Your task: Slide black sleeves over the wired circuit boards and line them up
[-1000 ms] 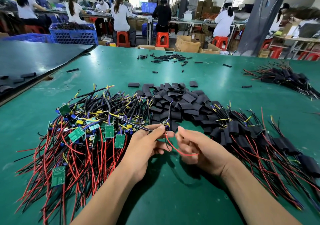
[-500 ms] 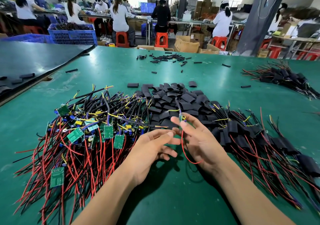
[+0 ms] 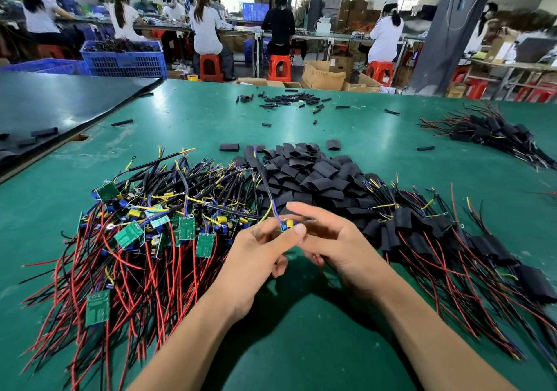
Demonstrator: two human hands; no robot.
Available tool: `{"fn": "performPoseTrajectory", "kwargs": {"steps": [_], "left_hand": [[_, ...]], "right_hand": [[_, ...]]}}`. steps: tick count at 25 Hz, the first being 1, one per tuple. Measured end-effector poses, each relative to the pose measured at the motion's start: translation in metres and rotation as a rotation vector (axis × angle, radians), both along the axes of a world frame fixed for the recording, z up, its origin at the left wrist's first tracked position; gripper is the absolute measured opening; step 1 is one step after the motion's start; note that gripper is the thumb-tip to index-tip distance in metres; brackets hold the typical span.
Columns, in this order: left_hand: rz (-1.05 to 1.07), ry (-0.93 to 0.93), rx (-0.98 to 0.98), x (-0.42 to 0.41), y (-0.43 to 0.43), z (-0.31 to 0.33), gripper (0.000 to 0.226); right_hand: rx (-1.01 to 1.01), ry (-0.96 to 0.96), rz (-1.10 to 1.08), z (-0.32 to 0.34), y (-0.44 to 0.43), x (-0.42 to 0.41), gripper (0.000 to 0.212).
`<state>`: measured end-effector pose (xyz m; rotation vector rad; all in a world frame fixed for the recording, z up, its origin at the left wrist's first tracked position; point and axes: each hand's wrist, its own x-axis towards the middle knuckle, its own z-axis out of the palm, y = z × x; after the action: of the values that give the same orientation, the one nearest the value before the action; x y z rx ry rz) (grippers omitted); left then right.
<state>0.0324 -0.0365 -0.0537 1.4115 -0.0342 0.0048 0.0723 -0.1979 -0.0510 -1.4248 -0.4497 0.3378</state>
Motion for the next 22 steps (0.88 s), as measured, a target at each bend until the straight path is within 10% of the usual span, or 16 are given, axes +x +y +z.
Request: {"fn": "performPoseTrajectory", "kwargs": {"steps": [9,16,22], "left_hand": [[0.377,-0.154,0.085,0.002,0.003,0.001,0.015],[0.595,-0.250,0.130,-0.004,-0.002,0.005,0.006],[0.575,-0.297,0.042,-0.007,-0.002,0.012,0.006]], "right_hand": [[-0.332,-0.203,-0.647,-0.014,-0.007,0.013,0.023],[-0.911,-0.523,-0.287,-0.022,0.000,0.016,0.048],[-0.943,-0.616,-0.342,-0.022,-0.002,0.011,0.052]]}}
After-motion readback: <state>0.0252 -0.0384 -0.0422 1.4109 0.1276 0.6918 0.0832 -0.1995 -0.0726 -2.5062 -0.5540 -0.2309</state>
